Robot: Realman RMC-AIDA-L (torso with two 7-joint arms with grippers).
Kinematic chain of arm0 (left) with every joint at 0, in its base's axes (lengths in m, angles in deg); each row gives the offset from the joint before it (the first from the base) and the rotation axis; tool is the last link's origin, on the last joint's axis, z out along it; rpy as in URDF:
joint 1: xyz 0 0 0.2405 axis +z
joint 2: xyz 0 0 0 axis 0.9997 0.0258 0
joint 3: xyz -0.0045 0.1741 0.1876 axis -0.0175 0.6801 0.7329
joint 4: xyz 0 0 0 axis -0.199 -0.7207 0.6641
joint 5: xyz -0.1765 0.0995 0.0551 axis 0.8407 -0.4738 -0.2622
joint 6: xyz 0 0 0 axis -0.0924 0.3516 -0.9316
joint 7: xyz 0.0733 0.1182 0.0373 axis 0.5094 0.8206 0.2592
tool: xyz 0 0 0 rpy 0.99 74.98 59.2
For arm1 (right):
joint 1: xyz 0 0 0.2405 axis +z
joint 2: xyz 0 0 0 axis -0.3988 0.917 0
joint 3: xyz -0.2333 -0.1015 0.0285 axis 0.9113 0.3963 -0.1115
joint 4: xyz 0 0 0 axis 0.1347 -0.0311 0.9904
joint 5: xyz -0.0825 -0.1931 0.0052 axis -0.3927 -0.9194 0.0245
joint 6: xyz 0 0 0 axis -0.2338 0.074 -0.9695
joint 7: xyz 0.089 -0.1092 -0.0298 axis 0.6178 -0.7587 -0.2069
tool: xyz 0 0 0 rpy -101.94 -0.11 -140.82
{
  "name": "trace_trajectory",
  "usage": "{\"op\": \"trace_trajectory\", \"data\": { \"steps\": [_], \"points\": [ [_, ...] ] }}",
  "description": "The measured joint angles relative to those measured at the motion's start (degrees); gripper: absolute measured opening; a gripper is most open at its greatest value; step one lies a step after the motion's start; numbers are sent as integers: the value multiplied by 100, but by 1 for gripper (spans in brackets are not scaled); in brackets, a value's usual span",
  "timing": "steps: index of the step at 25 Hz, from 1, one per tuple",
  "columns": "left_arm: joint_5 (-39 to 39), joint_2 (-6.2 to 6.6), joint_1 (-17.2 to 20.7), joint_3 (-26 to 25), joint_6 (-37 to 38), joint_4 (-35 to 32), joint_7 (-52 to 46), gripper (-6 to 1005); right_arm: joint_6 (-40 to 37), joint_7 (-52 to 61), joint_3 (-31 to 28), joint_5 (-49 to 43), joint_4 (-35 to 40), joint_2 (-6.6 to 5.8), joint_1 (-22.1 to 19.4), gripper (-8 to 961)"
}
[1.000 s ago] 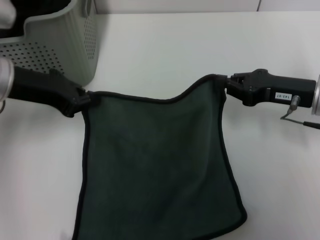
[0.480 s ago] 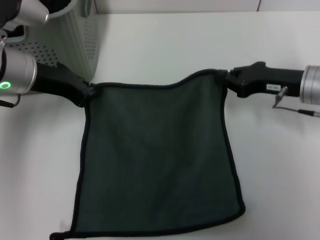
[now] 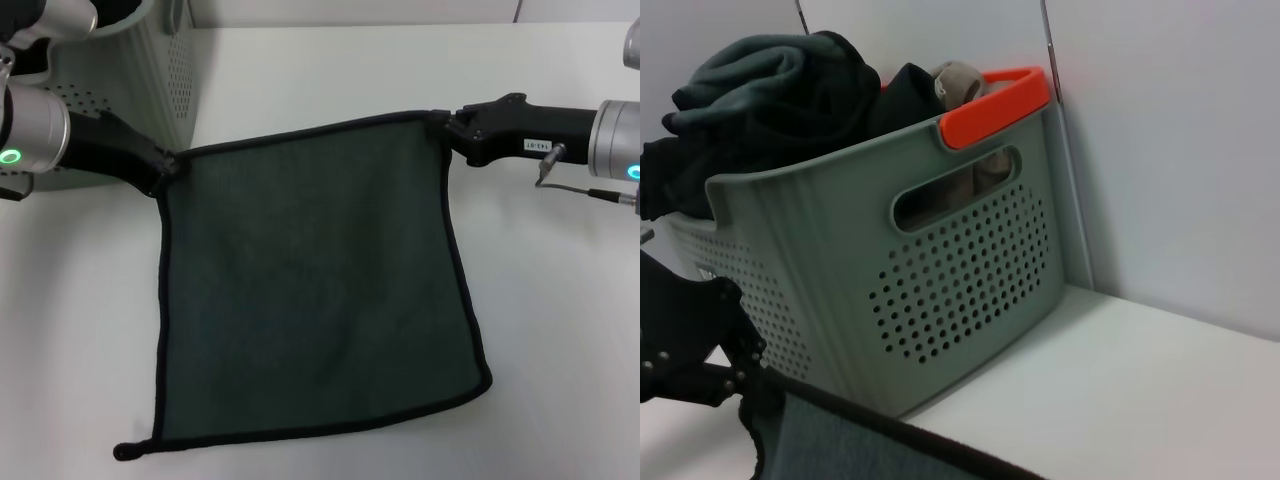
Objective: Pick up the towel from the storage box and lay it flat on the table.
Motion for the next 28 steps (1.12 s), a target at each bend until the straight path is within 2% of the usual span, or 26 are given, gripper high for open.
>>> {"op": "trace_trajectory", "data": {
  "steps": [10, 18, 20, 23, 26, 28],
  "points": [
    [-59, 1, 2, -23, -84, 98, -84, 29, -50, -164, 60, -9, 121, 18, -38, 148],
    [62, -7, 28, -36, -121, 186, -87, 162, -115, -371, 122, 31, 359, 30, -204, 154],
    [63, -9, 29, -39, -130, 181, -87, 195, -82, -385, 122, 36, 446, 36, -272, 242],
    [65, -9, 29, -44, -130, 180, -87, 303, -68, -387, 100, 51, 476, 37, -316, 374],
    [164, -9, 54, -41, -94, 177, -4, 412, -113, -413, 89, 71, 504, 36, -381, 429],
    [525, -6, 133, -34, 47, 174, 283, 463, -330, -566, 86, 129, 510, 35, -455, 466]
  ]
}}
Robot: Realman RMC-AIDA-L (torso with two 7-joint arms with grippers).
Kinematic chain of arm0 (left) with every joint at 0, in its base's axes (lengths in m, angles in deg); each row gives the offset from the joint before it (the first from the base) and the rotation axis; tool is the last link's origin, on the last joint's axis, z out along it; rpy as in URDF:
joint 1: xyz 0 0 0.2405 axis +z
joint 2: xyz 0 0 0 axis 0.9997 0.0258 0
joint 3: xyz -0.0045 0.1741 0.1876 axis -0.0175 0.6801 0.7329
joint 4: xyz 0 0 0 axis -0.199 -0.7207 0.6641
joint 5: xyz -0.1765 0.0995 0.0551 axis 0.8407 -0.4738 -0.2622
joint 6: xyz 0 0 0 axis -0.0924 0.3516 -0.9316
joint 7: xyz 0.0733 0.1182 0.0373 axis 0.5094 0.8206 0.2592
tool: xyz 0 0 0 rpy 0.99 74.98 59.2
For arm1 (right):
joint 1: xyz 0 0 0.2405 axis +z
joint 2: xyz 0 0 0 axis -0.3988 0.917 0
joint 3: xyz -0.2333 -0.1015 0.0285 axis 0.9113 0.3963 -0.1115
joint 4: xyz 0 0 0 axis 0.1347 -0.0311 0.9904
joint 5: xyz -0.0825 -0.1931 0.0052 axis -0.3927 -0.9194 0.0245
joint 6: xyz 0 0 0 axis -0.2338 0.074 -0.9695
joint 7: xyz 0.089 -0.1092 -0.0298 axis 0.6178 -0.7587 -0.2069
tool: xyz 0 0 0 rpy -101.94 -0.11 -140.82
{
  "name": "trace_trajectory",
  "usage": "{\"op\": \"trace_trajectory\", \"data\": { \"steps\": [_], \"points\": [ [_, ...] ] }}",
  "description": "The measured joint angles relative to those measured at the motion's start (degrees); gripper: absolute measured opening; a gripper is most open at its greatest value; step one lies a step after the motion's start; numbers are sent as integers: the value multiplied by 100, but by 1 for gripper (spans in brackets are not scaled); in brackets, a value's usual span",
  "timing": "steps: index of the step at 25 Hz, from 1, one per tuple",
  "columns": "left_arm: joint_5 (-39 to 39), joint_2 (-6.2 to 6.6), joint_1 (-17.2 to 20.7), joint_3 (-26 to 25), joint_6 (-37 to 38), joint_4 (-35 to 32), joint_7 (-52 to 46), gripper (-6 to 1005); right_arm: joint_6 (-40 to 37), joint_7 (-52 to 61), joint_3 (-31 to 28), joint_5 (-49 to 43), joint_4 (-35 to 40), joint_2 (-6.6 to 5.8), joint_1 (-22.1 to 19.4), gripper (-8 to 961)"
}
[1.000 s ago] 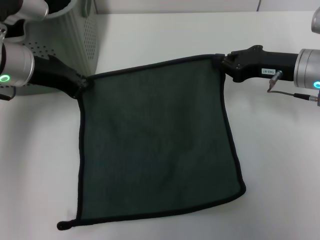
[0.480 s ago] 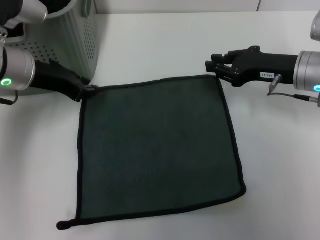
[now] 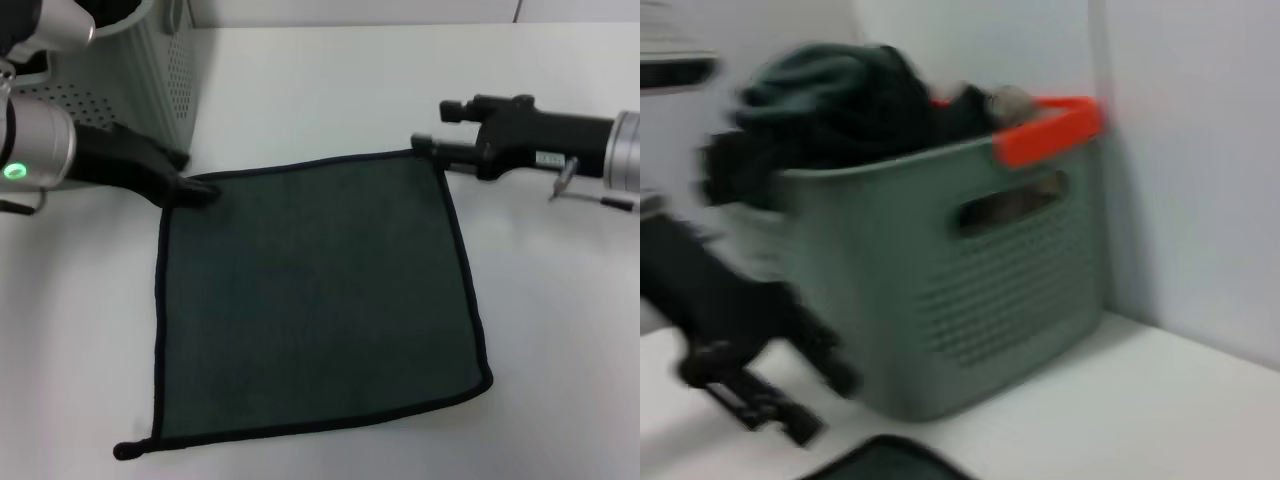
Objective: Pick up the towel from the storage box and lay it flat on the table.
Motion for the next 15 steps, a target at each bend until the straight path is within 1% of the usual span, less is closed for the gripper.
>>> {"op": "trace_trajectory", "data": {
  "steps": [1, 4, 6, 8, 10, 11, 13, 14, 15],
  "points": [
    [252, 1, 62, -1, 94, 0, 195, 488, -257, -198, 0, 80, -9, -1, -77, 485],
    [1620, 26, 396, -22, 559, 6, 1194, 564, -1274, -957, 29, 385, -72, 8, -421, 540],
    [2592, 66, 694, -35, 1075, 89, 2202, 564, -1949, -1341, 64, 626, -77, 21, -723, 577],
    [3319, 108, 933, -113, 1707, 272, 3230, 564, -2450, -1561, 167, 929, -102, 25, -967, 669],
    [4093, 129, 1163, -406, 2662, 785, 4503, 564, -2825, -1823, 400, 1322, -220, 26, -1170, 760],
    [4318, 132, 1205, -517, 2958, 1013, 4861, 564, -2935, -1964, 566, 1508, -298, 25, -1245, 806],
    [4646, 166, 1266, -818, 3497, 1598, 5487, 564, -3115, -2225, 949, 1878, -428, 27, -1365, 840],
    [4708, 210, 1276, -912, 3628, 1817, 5640, 564, -3155, -2274, 1147, 2010, -445, 24, -1406, 857],
    [4724, 305, 1279, -960, 3715, 2009, 5661, 564, -3177, -2290, 1337, 2109, -443, 26, -1430, 857]
  ]
}}
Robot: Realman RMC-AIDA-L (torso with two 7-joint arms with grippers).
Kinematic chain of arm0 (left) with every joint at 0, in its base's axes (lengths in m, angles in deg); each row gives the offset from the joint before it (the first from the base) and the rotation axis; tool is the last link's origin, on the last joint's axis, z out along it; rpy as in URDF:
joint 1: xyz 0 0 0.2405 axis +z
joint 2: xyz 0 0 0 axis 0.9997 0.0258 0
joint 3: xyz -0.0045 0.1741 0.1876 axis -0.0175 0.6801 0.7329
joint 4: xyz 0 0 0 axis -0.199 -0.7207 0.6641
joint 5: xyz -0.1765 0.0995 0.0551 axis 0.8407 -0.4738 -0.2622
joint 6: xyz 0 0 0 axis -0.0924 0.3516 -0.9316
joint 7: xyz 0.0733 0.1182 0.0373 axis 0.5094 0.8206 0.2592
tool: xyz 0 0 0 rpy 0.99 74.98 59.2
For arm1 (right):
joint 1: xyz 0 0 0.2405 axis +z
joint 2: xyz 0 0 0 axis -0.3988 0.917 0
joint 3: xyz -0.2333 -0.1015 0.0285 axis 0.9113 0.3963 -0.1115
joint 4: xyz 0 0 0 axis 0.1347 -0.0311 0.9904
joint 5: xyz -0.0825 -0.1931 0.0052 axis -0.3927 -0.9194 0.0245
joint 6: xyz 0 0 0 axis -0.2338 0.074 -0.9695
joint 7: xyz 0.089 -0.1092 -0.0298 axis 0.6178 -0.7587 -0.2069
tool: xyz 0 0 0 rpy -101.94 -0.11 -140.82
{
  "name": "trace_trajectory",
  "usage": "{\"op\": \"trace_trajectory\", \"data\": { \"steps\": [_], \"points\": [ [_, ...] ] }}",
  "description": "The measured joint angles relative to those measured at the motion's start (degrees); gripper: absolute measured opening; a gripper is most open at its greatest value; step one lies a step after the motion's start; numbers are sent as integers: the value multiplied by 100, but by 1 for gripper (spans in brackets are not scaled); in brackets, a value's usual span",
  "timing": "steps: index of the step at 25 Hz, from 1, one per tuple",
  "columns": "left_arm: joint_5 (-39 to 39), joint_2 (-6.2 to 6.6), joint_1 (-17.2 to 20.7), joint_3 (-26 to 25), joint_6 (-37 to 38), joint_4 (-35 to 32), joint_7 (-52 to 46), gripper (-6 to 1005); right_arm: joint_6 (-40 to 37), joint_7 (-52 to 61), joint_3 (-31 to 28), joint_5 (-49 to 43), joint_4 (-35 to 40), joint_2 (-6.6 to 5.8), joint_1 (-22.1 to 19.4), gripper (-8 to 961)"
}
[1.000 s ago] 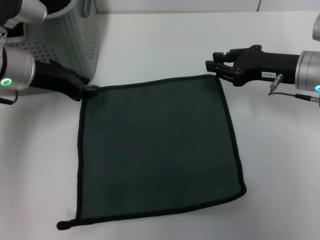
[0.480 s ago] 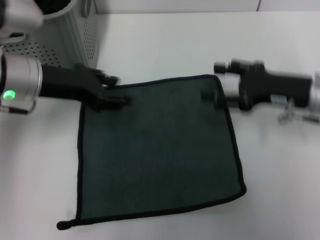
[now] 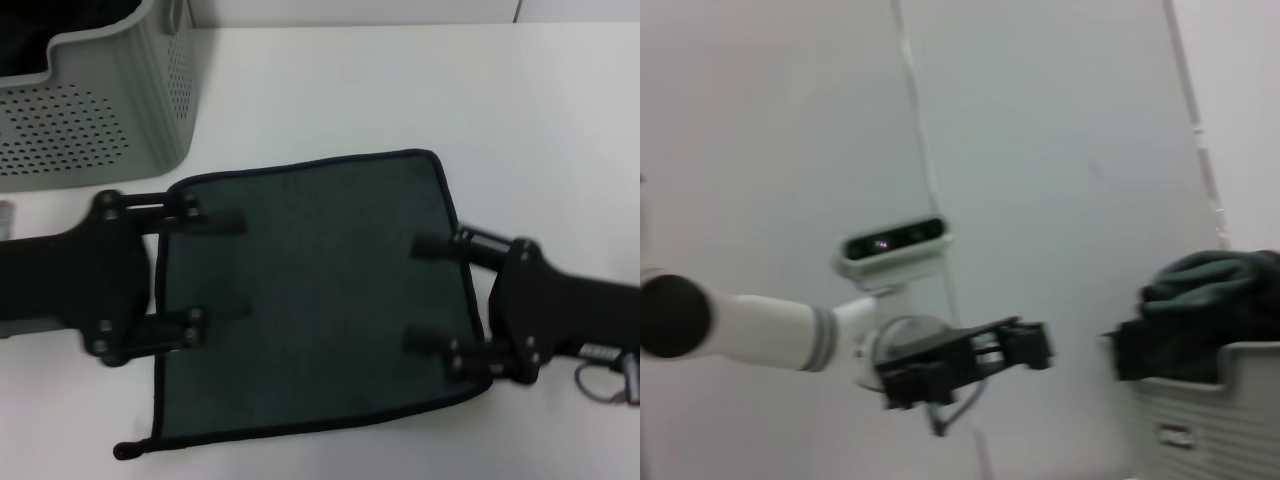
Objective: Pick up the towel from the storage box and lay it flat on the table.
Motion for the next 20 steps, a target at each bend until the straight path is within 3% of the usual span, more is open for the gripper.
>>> {"op": "trace_trajectory", "data": {
  "steps": [4, 8, 20],
  "points": [
    [47, 235, -13, -17, 59, 445, -111, 564, 2, 55, 467, 197, 9, -1, 42, 856],
    [39, 350, -48, -19, 66, 627, -166, 564, 26, 79, 594, 286, 24, -1, 150, 856],
    [-41, 353, 20, -25, 76, 674, -258, 564, 35, 148, 664, 386, 36, -1, 340, 857]
  ]
}}
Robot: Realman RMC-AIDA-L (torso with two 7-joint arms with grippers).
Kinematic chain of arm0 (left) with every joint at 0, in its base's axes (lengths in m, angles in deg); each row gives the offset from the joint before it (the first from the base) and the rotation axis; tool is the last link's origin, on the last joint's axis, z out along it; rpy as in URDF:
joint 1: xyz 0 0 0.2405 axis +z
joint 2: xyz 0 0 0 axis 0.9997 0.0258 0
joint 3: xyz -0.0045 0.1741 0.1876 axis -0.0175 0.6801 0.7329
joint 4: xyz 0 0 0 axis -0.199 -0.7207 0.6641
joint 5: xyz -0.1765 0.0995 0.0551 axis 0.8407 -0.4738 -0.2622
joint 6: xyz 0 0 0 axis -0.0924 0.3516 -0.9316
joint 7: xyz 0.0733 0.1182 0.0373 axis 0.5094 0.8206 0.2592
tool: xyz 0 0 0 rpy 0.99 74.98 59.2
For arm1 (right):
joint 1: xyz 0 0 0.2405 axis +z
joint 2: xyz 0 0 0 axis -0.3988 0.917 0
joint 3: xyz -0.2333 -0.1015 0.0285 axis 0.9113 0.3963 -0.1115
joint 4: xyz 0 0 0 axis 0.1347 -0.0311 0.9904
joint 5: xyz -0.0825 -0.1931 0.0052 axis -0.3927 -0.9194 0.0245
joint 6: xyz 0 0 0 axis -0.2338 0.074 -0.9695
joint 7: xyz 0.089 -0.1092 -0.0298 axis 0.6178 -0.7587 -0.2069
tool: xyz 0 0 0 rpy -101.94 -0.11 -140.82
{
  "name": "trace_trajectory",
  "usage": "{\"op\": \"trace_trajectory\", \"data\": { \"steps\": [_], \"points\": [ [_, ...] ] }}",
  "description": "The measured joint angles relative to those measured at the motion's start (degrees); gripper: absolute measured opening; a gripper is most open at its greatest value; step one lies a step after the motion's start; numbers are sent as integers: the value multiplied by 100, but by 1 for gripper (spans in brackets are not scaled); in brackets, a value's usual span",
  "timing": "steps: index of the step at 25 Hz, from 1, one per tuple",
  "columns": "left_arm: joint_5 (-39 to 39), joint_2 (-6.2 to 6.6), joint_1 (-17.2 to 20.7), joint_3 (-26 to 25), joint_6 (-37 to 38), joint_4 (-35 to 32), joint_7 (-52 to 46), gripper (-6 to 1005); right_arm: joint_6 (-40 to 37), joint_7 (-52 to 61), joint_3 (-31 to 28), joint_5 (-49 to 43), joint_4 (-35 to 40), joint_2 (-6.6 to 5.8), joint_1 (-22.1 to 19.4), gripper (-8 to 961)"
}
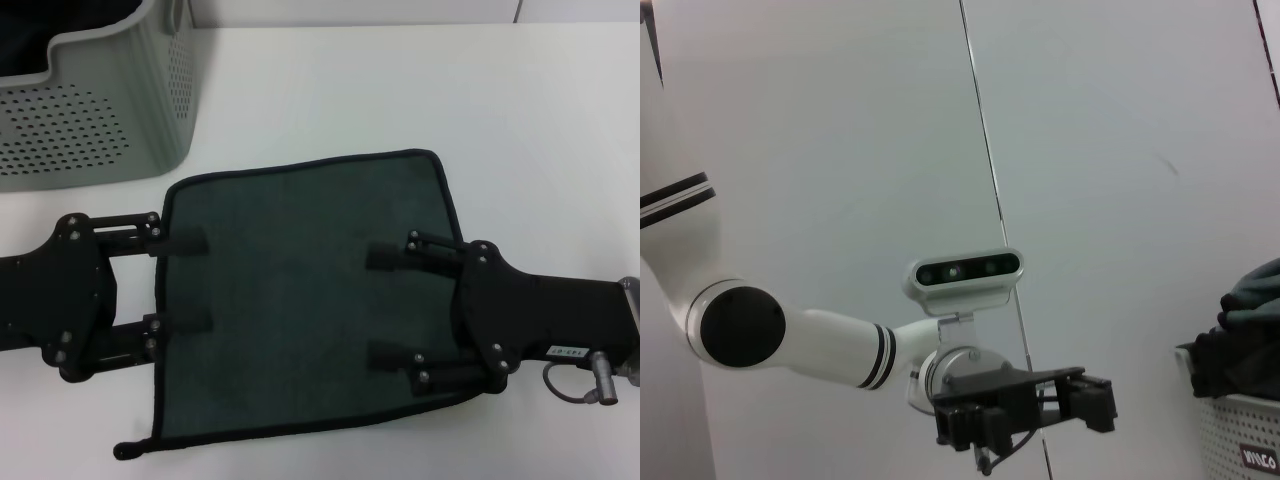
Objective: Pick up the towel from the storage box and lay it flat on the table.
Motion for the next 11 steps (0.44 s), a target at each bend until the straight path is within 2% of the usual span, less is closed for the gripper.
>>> {"op": "trace_trajectory", "data": {
  "steps": [11],
  "points": [
    [-1, -16, 55, -17, -18, 30, -22, 564, 11, -38, 162, 281, -45, 0, -8, 857]
  ]
}}
